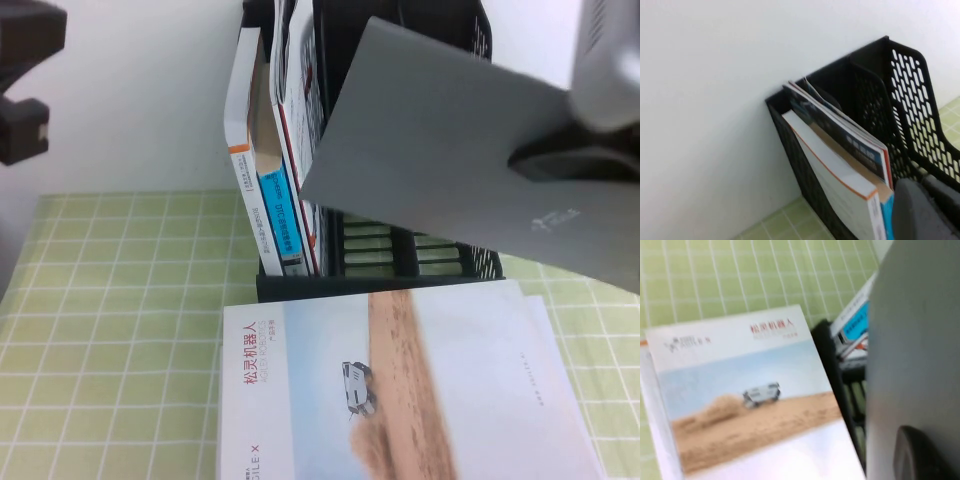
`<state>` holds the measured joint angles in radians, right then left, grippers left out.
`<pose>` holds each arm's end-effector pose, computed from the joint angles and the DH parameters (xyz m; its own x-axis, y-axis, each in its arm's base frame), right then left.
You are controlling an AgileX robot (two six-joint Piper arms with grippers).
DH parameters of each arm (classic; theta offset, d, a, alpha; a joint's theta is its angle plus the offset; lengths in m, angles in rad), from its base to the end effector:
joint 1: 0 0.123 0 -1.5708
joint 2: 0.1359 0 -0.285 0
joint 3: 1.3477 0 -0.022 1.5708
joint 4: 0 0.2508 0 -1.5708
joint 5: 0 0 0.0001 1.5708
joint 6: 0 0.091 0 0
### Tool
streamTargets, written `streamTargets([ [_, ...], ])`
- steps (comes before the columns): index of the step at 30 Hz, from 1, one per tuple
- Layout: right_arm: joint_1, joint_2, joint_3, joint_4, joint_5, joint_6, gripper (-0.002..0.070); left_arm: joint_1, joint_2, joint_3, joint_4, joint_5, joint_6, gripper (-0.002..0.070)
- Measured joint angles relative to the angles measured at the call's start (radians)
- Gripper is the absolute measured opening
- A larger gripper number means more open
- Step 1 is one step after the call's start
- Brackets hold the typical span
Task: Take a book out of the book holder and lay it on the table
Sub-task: Place the picked book on the book
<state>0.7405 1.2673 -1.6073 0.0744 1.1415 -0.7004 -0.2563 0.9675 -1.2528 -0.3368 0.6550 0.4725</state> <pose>0.1731 0.1666 0.4685 0.0623 -0.7817 -0.6205 -0.8571 0.2766 -0.4346 0.1728 -0.0642 0.4666 -0.1514 0.2425 -0.9583 0.4767 0.8672 0.1441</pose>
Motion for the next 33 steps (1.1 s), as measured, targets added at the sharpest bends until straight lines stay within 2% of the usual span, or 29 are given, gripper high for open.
streamTargets([
  [3,0.147,0.015,-0.004,-0.184,0.000,0.070,0.0004,0.000,-0.005,0.000,0.002,0.066,-0.042,-0.0003],
  [8,0.469,0.098,-0.006,-0.613,0.022,0.277,0.0004,0.000,-0.007,0.000,0.000,0.175,-0.073,-0.0003],
  [13,0.661,0.225,0.010,-0.867,0.032,0.426,0.0004,0.000,-0.050,0.000,0.018,0.184,-0.092,-0.0003],
  [18,0.709,0.283,0.176,-0.961,-0.024,0.522,0.0004,0.000,-0.128,0.000,0.133,0.192,-0.192,-0.0003],
  [22,0.712,0.269,0.380,-1.146,-0.136,0.725,0.0004,0.000,-0.183,-0.002,0.196,0.213,-0.233,-0.0003],
  [26,0.712,0.219,0.536,-1.221,-0.268,0.904,0.0004,0.000,-0.193,-0.002,0.194,0.245,-0.240,-0.0003],
  [33,0.698,0.210,0.694,-1.241,-0.384,1.137,0.0004,0.000,-0.193,-0.002,0.162,0.256,-0.240,-0.0003],
])
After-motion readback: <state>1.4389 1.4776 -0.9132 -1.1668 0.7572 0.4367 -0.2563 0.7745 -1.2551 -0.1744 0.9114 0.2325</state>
